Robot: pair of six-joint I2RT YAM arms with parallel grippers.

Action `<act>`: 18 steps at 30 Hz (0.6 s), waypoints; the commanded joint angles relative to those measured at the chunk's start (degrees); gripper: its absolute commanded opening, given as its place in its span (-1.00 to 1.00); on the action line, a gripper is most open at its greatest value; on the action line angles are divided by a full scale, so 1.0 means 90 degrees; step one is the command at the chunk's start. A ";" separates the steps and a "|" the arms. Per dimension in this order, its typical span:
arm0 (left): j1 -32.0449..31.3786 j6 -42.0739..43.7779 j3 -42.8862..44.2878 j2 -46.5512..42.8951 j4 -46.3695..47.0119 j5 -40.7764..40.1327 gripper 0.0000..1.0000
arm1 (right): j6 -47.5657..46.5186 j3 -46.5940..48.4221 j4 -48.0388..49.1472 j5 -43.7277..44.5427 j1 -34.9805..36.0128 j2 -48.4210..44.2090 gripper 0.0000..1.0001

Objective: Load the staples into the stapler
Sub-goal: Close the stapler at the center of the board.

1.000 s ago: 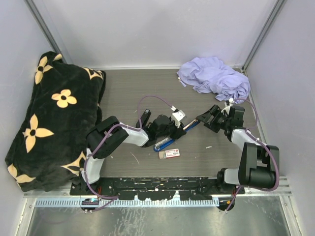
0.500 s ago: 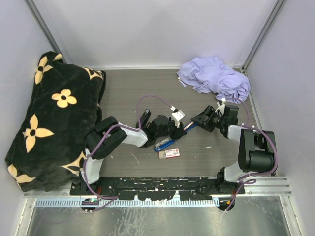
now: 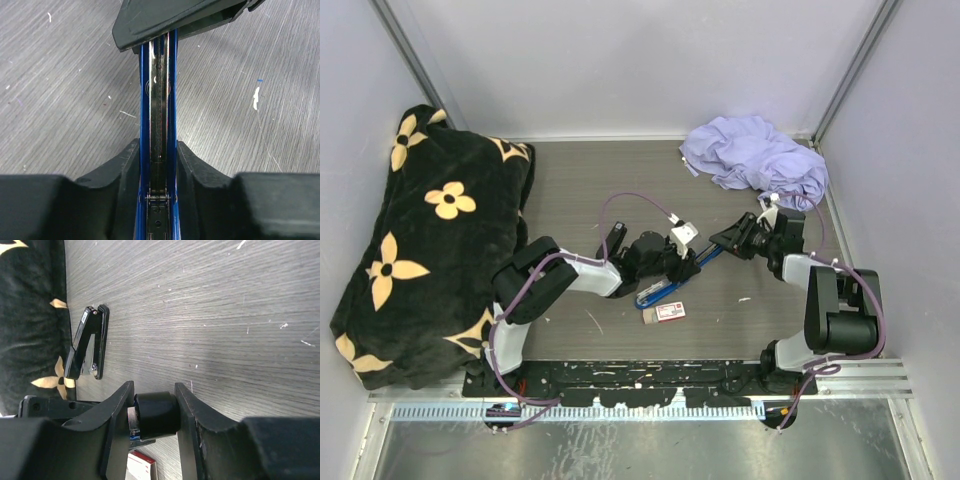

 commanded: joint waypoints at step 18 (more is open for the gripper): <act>0.0635 0.0074 -0.1213 -0.2731 -0.1876 0.0052 0.50 | -0.2087 0.0957 -0.1753 0.3444 0.1650 -0.1475 -0.74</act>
